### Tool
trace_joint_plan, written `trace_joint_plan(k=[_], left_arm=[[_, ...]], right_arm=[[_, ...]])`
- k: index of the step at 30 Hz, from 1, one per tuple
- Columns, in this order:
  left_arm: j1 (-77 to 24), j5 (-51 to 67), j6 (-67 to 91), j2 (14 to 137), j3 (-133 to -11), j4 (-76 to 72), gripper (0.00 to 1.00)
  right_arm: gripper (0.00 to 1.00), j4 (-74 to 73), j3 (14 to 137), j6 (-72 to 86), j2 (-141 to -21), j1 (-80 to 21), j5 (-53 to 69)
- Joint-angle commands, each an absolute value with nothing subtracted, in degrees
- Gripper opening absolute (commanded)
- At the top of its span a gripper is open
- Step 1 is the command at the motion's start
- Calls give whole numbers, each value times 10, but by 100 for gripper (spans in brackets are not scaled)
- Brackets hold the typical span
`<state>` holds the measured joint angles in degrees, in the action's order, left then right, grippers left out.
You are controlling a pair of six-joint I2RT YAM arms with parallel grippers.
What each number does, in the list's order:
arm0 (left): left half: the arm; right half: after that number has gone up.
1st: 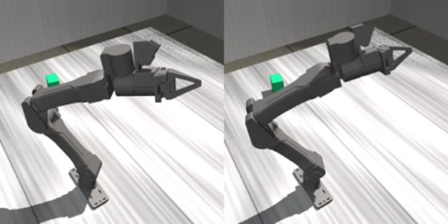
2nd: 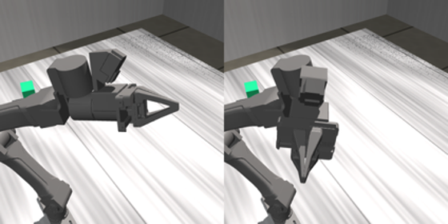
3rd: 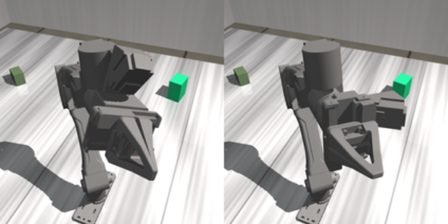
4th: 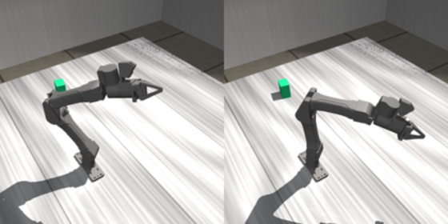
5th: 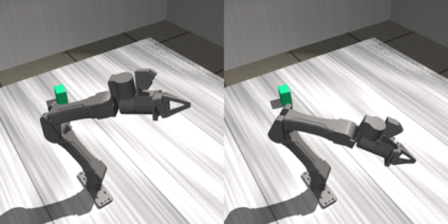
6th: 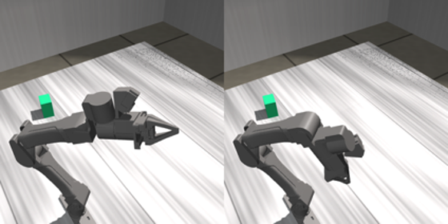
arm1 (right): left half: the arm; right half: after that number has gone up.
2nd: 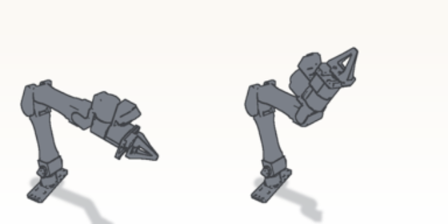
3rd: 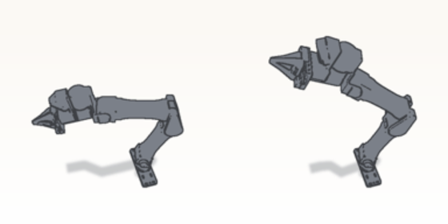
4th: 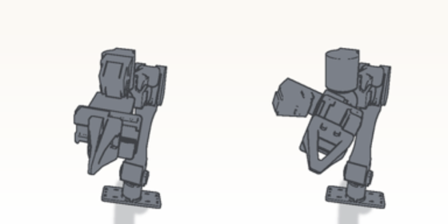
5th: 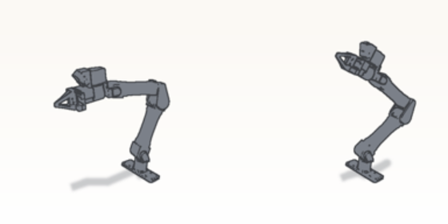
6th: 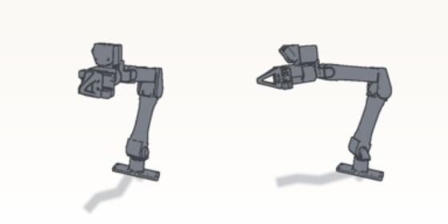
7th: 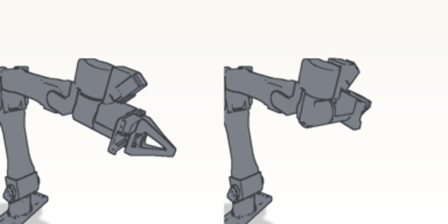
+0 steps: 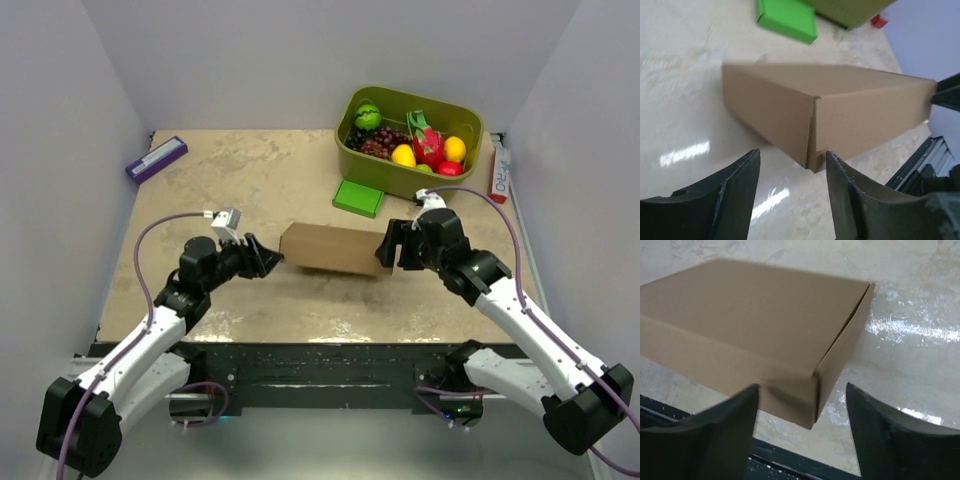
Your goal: Fold the paper box
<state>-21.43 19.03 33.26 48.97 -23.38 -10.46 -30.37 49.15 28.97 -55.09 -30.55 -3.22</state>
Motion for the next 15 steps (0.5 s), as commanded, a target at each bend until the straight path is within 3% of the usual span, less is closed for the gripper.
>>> trace_joint_plan(k=[1,4,7,11,15], left_arm=[[-213,141,322,455,-222,48,65],[-212,112,318,420,-252,94,77],[-212,98,307,405,-273,98,86],[-207,77,258,473,-335,95,94],[-133,95,202,517,-387,74,97]], right_arm=[[81,-370,504,294,-524,-305,-21],[94,-393,531,289,-507,-305,-24],[99,-387,540,281,-503,-305,-34],[99,-352,544,266,-544,-302,-45],[99,-272,551,237,-589,-240,-22]])
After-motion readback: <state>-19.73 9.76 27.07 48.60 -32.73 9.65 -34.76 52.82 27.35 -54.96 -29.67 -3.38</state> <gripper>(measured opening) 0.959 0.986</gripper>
